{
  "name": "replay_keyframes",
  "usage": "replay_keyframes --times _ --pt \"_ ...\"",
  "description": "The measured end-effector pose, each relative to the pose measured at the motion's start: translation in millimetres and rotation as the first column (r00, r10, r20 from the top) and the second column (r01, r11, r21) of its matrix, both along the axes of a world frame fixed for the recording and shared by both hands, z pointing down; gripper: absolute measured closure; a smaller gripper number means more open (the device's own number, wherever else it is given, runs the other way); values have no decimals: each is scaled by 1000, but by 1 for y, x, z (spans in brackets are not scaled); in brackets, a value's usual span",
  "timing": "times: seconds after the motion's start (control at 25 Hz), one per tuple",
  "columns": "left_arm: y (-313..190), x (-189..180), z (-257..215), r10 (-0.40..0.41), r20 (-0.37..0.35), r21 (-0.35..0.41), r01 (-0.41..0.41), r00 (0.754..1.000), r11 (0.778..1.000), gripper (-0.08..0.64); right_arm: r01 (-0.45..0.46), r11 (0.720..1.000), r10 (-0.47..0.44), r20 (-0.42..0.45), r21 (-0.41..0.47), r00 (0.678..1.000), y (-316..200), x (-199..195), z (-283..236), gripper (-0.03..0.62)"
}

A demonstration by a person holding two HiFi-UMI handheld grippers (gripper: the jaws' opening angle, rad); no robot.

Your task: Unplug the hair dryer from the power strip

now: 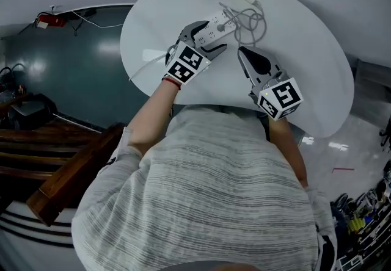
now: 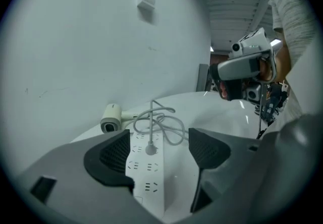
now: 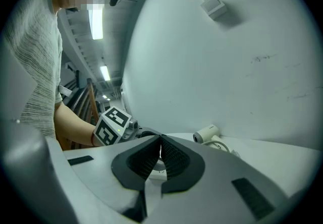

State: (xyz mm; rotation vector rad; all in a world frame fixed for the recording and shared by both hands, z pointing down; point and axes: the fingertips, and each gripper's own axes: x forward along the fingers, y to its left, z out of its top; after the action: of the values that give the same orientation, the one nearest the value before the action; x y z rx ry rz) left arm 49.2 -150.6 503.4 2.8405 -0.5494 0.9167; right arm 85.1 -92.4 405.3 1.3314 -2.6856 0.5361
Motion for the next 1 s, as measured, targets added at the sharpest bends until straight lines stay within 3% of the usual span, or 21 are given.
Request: replay_keyframes --times 0.32,0.68,1.0 --pt "-18 -6 55 54 209 -31 -49 976 998 144 -48 999 48 -2 -26 999 -4 2 8 566" --pt "-31 -9 98 100 306 -107 -71 947 992 123 -86 995 85 -22 -52 996 -6 5 16 566" --pt "-34 -1 115 123 330 -142 -80 936 987 123 -113 991 111 -40 -74 993 -5 7 20 566"
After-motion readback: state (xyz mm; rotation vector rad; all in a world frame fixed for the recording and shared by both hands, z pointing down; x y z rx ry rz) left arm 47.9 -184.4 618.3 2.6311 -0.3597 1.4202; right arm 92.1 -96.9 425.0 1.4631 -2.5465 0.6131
